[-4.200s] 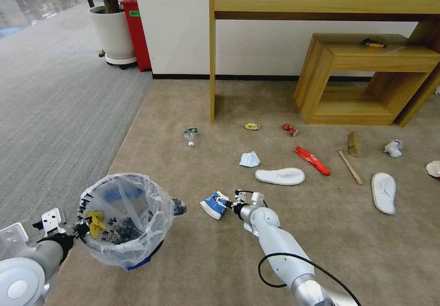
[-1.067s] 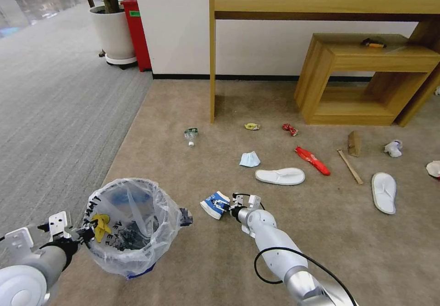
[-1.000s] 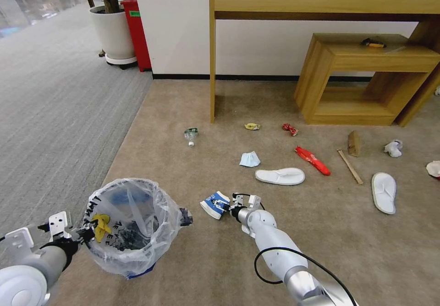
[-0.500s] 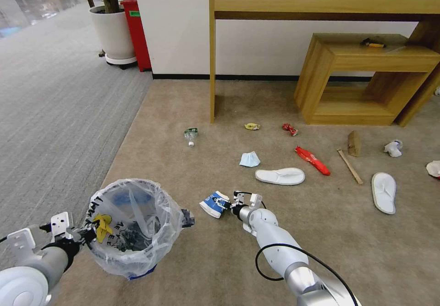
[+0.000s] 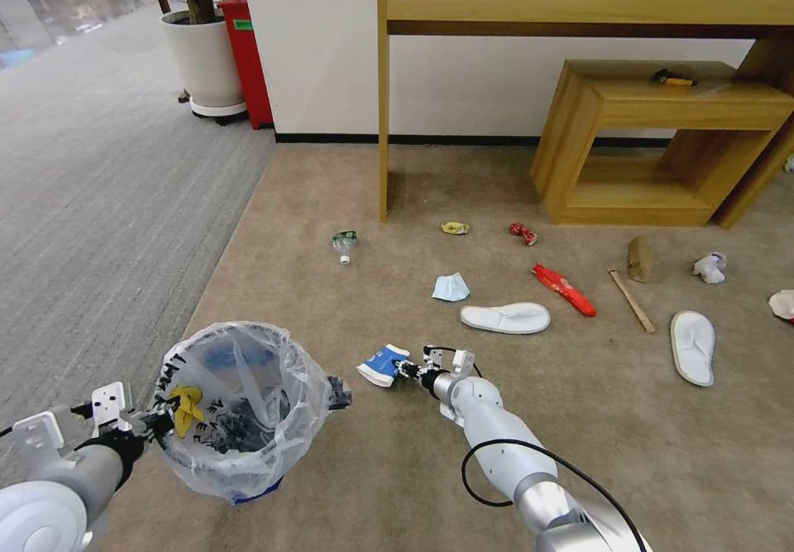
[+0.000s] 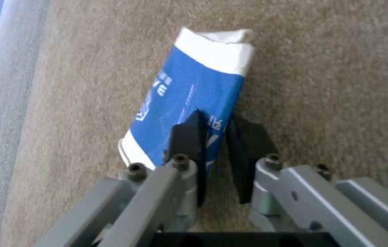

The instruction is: Pick up the trash bin and place the garbage on the floor into it.

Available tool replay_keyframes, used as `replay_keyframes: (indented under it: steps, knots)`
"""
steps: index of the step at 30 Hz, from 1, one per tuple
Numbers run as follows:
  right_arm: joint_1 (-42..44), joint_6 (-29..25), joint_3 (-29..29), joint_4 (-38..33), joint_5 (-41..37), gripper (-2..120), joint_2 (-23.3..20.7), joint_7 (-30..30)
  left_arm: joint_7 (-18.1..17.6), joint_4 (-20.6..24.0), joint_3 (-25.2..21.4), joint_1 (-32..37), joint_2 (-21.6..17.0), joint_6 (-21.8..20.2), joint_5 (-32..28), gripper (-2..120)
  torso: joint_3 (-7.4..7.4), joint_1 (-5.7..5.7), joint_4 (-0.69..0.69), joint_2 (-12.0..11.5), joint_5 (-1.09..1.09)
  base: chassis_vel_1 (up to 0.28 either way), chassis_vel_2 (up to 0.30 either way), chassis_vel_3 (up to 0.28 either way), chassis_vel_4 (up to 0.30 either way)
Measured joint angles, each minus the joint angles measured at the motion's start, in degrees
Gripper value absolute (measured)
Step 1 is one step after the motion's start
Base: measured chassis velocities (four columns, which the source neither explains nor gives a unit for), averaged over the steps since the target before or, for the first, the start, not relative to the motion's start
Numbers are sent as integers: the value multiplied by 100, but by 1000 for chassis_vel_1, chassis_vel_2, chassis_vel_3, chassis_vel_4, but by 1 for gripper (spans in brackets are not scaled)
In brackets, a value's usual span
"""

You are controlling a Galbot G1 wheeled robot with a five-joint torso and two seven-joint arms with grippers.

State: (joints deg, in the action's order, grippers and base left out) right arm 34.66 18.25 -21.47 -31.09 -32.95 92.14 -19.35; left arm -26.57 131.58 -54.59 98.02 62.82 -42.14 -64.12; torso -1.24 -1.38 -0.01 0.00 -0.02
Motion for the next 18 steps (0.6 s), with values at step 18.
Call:
replay_keyframes:
  steps: [18]
  knots:
    - [262, -510, 43, -361, 368, 0, -1, -118, 74, 328, -50, 132, -72, 0, -27, 0, 0, 0, 0, 0, 1, 0, 0, 0, 0]
